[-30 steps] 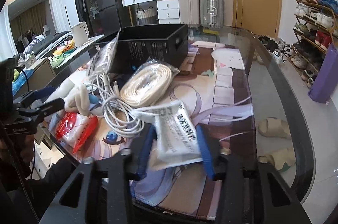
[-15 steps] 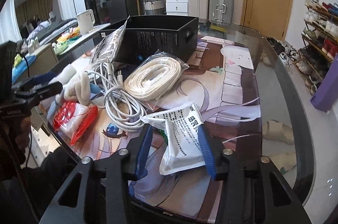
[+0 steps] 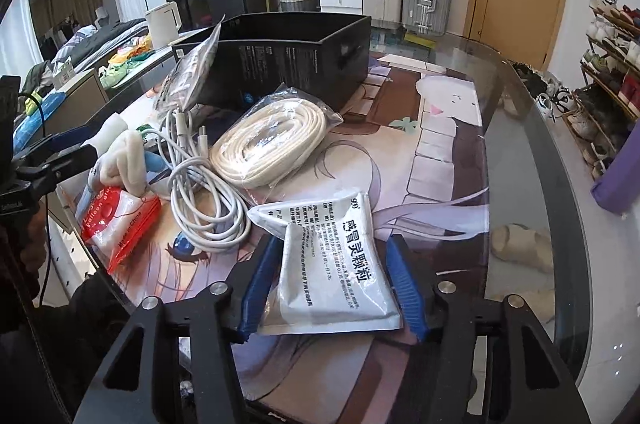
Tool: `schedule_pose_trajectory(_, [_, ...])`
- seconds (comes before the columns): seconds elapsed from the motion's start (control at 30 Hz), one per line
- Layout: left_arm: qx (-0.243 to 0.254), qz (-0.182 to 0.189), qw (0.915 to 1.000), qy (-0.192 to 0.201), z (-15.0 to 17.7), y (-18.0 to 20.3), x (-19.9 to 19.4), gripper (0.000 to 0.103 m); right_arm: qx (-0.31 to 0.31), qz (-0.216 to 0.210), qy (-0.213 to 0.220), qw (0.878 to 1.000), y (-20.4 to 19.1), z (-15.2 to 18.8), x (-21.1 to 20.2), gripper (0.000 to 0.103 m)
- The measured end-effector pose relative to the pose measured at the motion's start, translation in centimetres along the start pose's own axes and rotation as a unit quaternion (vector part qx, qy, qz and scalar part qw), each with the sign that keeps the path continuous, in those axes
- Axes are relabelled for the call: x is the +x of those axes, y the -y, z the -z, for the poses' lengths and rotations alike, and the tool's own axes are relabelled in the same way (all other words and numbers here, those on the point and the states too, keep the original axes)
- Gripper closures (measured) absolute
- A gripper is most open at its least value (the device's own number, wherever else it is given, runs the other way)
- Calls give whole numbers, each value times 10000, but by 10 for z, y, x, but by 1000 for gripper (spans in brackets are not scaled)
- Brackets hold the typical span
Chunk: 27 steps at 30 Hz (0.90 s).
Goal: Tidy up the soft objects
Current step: 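Close the right gripper on the white sachet packet, then lift the sachet with the right gripper while the left gripper grasps the white foam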
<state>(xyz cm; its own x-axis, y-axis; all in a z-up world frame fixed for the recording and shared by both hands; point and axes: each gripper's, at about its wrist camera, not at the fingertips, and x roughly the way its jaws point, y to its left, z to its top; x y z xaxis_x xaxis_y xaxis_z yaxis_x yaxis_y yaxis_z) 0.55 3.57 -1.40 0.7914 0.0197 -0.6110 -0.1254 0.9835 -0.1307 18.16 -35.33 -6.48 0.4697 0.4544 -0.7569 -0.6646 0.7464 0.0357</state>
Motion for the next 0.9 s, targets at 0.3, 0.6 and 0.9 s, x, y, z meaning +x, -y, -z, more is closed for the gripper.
schedule_pose_trajectory(0.3, [-150, 15, 9999, -70, -3, -8, 3, 0, 198, -43, 333, 9992, -7, 11, -10, 66])
schedule_pose_trajectory(0.6, [-516, 474, 9972, -273, -2, -18, 6, 2, 186, -120, 436, 9988, -12, 15, -15, 67])
schedule_pose_trajectory(0.9, [-645, 1170, 9898, -488, 0, -18, 9, 43, 200, -107, 529, 9983, -11, 14, -20, 67])
